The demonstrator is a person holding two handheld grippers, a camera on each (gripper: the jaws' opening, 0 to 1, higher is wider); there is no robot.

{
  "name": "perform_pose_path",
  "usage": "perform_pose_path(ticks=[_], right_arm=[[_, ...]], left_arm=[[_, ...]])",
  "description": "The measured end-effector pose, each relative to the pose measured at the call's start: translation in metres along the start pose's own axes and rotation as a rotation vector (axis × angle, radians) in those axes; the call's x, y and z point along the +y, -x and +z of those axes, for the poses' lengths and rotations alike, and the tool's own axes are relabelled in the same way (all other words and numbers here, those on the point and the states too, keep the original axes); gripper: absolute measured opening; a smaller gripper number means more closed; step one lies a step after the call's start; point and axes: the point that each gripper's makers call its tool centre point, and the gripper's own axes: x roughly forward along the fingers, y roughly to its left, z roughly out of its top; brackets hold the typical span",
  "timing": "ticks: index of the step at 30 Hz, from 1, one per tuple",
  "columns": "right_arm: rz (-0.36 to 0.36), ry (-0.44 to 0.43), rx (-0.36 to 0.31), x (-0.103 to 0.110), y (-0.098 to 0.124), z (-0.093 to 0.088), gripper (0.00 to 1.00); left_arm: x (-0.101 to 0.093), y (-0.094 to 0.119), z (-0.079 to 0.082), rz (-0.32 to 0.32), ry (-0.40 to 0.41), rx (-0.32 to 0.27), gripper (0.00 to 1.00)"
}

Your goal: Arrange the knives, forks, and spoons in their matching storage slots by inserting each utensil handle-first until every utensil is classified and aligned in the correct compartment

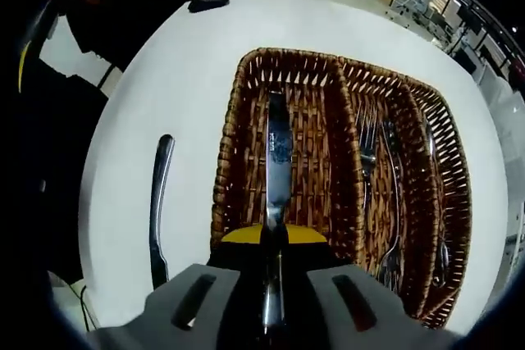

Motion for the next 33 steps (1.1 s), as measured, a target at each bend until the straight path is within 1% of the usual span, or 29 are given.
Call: perform_pose_path(ticks=[3, 4, 7, 8, 11, 15, 19, 21, 22, 23, 24, 25, 26, 27, 28, 29, 30, 31, 33], right_arm=[[0.029, 0.015, 0.004, 0.0, 0.001, 0.0, 0.06], [0.04, 0.013, 0.011, 0.001, 0.001, 0.0, 0.06], [0.055, 0.05, 0.044, 0.003, 0.001, -0.001, 0.07], [0.057, 0.052, 0.044, 0.003, 0.0, -0.001, 0.07], [0.074, 0.017, 0.037, 0.004, 0.002, 0.0, 0.06], [0.075, 0.023, 0.036, 0.003, 0.006, -0.003, 0.09], [0.05, 0.019, 0.015, 0.0, 0.011, -0.002, 0.11], [0.022, -0.001, 0.001, -0.002, 0.018, 0.0, 0.13], [-0.012, -0.003, -0.015, -0.006, 0.022, 0.002, 0.14], [-0.031, -0.002, -0.027, -0.008, 0.025, 0.004, 0.14], [-0.053, -0.013, -0.051, -0.009, 0.03, 0.007, 0.16], [-0.068, -0.03, -0.063, -0.01, 0.034, 0.007, 0.19], [-0.1, -0.067, -0.088, -0.013, 0.039, 0.009, 0.22], [-0.118, -0.081, -0.09, -0.014, 0.043, 0.007, 0.24], [-0.146, -0.091, -0.101, -0.016, 0.047, 0.007, 0.29], [-0.168, -0.107, -0.129, -0.015, 0.052, 0.008, 0.33], [-0.176, -0.126, -0.137, -0.014, 0.054, 0.006, 0.37], [-0.201, -0.163, -0.152, -0.013, 0.059, 0.004, 0.4], [-0.231, -0.184, -0.182, -0.011, 0.065, 0.003, 0.46]], left_arm=[[0.0, 0.0, -0.003, -0.005, -0.012, 0.018, 1.0], [0.0, 0.0, -0.004, -0.007, -0.017, 0.024, 1.0], [0.0, 0.001, -0.005, -0.009, -0.027, 0.038, 1.0], [0.0, 0.001, -0.005, -0.008, -0.027, 0.036, 1.0], [-0.001, 0.002, -0.008, -0.009, -0.029, 0.047, 1.0], [-0.004, 0.002, -0.01, -0.016, -0.04, 0.06, 1.0], [-0.003, 0.003, -0.008, -0.013, -0.044, 0.058, 1.0], [-0.002, 0.003, -0.006, -0.008, -0.042, 0.054, 1.0], [-0.002, 0.003, -0.005, -0.005, -0.039, 0.049, 1.0], [-0.001, 0.003, -0.004, -0.004, -0.037, 0.043, 1.0], [0.0, 0.003, -0.003, -0.001, -0.033, 0.038, 1.0], [0.001, 0.003, -0.001, 0.002, -0.028, 0.031, 1.0], [0.002, 0.003, 0.0, 0.004, -0.025, 0.027, 1.0], [0.005, 0.003, 0.002, 0.01, -0.019, 0.02, 1.0], [0.006, 0.002, 0.002, 0.011, -0.014, 0.019, 1.0], [0.009, 0.002, 0.003, 0.017, -0.012, 0.015, 1.0], [0.011, 0.001, 0.004, 0.023, -0.009, 0.013, 1.0], [0.012, 0.0, 0.004, 0.024, -0.006, 0.013, 1.0], [0.016, -0.001, 0.004, 0.032, -0.001, 0.015, 1.0]])
